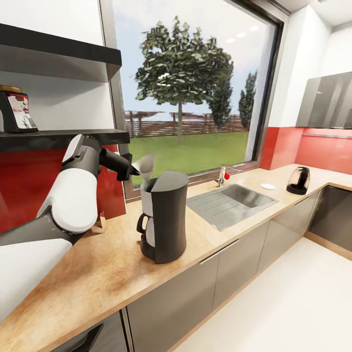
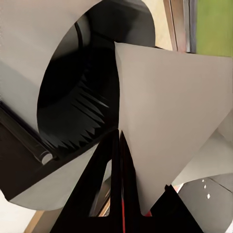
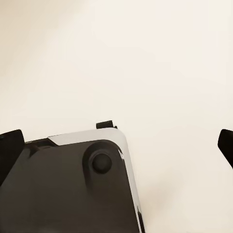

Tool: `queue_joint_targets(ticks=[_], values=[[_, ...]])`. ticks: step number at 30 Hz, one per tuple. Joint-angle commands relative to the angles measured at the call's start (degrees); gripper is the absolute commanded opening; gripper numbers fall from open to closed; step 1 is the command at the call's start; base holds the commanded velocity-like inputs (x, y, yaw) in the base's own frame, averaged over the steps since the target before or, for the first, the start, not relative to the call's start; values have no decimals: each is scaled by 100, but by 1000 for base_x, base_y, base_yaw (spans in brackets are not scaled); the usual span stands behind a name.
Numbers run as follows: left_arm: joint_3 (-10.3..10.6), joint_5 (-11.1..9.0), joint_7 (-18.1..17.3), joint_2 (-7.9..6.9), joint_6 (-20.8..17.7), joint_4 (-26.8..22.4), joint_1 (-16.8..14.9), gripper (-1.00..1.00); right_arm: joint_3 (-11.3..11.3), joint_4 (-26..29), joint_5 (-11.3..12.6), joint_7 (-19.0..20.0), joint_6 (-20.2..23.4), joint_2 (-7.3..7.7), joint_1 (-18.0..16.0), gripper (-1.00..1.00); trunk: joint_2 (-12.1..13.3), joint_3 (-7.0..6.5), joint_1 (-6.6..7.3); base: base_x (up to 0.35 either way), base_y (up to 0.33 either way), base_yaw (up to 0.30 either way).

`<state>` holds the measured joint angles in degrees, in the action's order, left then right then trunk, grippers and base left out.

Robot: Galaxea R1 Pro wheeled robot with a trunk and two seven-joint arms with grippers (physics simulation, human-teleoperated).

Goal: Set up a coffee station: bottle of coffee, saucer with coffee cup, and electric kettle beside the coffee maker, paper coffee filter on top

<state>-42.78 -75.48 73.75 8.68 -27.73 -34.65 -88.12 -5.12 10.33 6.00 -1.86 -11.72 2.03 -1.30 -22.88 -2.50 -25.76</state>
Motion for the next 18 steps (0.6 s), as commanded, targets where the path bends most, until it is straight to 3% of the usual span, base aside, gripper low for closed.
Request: queue_joint_targets(ticks=[1, 18], values=[[-36, 14, 10, 8, -65, -9, -4, -100, 0, -5, 61, 10, -24, 0, -2, 100, -4, 3, -2, 0, 0, 0], [-22, 23, -43, -3, -88, 0, 218, -100, 1, -5, 60, 10, -24, 0, -2, 100, -4, 3, -2, 0, 0, 0]])
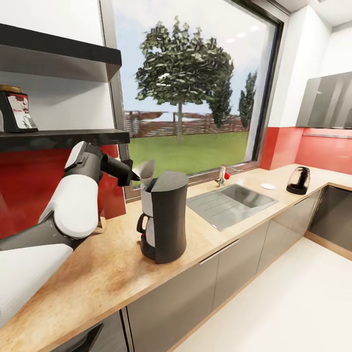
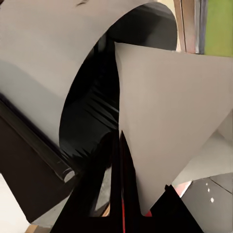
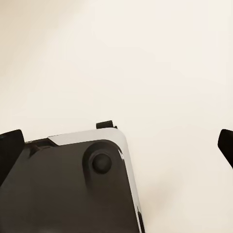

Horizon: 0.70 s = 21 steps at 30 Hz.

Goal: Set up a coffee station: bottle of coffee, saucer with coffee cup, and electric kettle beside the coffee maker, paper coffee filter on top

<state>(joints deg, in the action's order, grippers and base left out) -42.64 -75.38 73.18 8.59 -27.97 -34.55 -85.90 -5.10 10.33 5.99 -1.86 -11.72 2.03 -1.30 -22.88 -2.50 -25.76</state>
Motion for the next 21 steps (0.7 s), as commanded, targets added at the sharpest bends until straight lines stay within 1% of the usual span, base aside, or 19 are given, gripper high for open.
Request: queue_joint_targets(ticks=[1, 5, 17, 21], values=[[-34, 13, 8, 5, -66, -9, 26, -100, -2, -5, 60, 10, -24, 0, -2, 100, -4, 3, -2, 0, 0, 0], [-26, 14, -4, 3, -71, -10, 75, -100, -1, -5, 60, 10, -19, 0, -2, 100, -4, 3, -2, 0, 0, 0], [-33, 6, -9, 8, -69, -8, 91, -100, -1, -5, 60, 10, -16, 0, -2, 100, -4, 3, -2, 0, 0, 0], [-34, 2, -104, 15, -76, -8, 91, -100, 0, -12, 60, 10, -15, 0, -2, 100, -4, 3, -2, 0, 0, 0]])
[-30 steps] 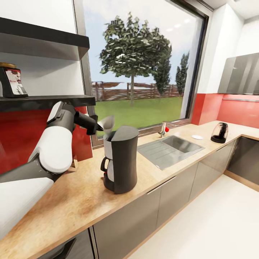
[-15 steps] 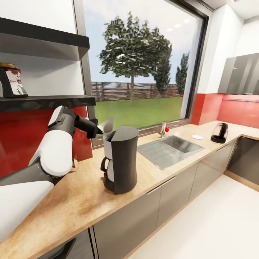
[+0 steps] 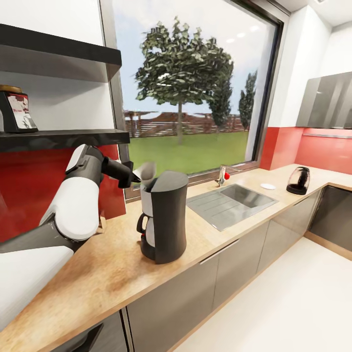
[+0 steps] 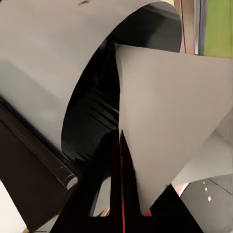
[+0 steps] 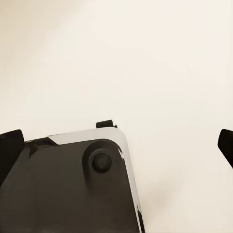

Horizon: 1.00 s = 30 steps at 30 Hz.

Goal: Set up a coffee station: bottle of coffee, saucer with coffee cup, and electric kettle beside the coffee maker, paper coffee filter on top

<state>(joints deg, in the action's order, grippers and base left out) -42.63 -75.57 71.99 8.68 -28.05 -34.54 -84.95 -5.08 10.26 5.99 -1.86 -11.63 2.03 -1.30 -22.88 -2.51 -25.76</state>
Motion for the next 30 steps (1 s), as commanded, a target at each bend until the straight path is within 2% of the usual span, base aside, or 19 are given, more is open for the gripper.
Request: queue_joint_targets(ticks=[1, 8, 9, 30], values=[[-35, 23, 6, 8, -66, -9, -4, -100, 0, -5, 60, 10, -24, 0, -2, 100, -4, 3, -2, 0, 0, 0], [-27, 26, -17, 14, -76, -9, -4, -100, 17, -6, 60, 10, -24, 0, -2, 100, -4, 3, -2, 0, 0, 0], [-27, 26, -18, 16, -77, -9, -4, 100, 20, -6, 60, 10, -24, 0, -2, 100, -4, 3, -2, 0, 0, 0], [-26, 24, -27, 16, -87, -9, -4, 100, 25, -6, 60, 10, -24, 0, -2, 100, -4, 3, -2, 0, 0, 0]])
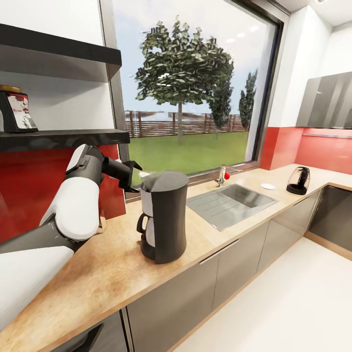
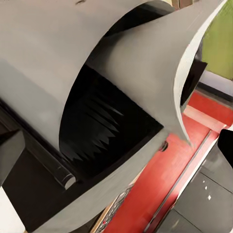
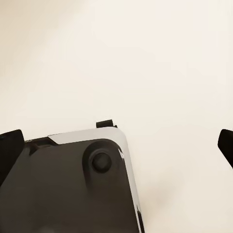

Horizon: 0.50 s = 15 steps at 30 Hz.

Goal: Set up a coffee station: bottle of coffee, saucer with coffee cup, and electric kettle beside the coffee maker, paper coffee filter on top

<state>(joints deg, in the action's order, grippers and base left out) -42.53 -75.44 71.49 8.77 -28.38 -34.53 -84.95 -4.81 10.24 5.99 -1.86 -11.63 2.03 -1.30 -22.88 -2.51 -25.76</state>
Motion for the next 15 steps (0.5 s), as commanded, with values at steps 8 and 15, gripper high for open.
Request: queue_joint_targets(ticks=[8, 15], values=[[-28, 11, -40, 2, -54, -9, -40, 100, -3, -5, 60, 11, -24, 0, -1, 100, -4, 3, -2, 0, 0, 0], [-33, 7, -329, -6, -54, -9, -82, 100, -6, -8, 60, 11, -24, 0, -1, 100, -4, 3, -2, 0, 0, 0]])
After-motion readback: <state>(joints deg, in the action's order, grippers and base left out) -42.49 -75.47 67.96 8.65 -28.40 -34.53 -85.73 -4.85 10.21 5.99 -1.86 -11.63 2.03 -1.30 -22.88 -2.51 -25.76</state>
